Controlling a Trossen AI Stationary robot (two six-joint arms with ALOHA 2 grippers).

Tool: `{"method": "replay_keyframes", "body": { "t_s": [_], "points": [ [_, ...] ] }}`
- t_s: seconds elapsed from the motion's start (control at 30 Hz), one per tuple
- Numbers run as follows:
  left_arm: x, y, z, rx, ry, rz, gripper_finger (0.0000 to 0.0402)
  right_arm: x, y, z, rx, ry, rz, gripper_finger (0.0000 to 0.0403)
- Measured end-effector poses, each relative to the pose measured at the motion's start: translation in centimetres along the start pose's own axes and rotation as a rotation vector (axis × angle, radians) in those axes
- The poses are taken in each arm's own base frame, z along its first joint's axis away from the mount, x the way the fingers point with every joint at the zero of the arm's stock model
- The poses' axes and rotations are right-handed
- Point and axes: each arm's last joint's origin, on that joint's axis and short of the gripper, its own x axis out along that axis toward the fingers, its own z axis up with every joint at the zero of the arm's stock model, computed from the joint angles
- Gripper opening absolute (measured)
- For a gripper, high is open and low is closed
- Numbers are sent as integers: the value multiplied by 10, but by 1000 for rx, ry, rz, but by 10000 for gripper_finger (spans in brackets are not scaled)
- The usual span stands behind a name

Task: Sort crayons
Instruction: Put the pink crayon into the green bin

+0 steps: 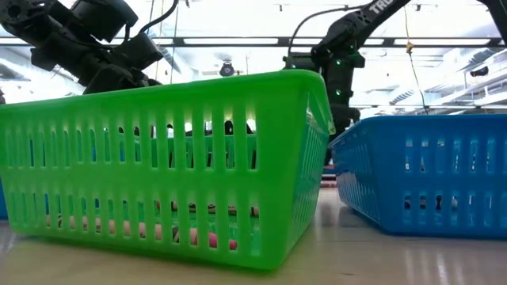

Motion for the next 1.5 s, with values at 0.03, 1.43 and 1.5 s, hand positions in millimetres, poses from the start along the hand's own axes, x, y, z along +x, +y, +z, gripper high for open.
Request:
{"method": "replay_keyframes", "body": {
  "t_s": [0.03,1.43,1.5],
  "points": [
    [0,0,0,0,0,0,141,-2,3,3,3,-16,23,12],
    [0,0,0,-33,0,-1,141,-33,187,68,15,-501,632,13],
    [0,0,0,-46,0,0,141,-34,195,67,25,-507,632,13]
  ]
}}
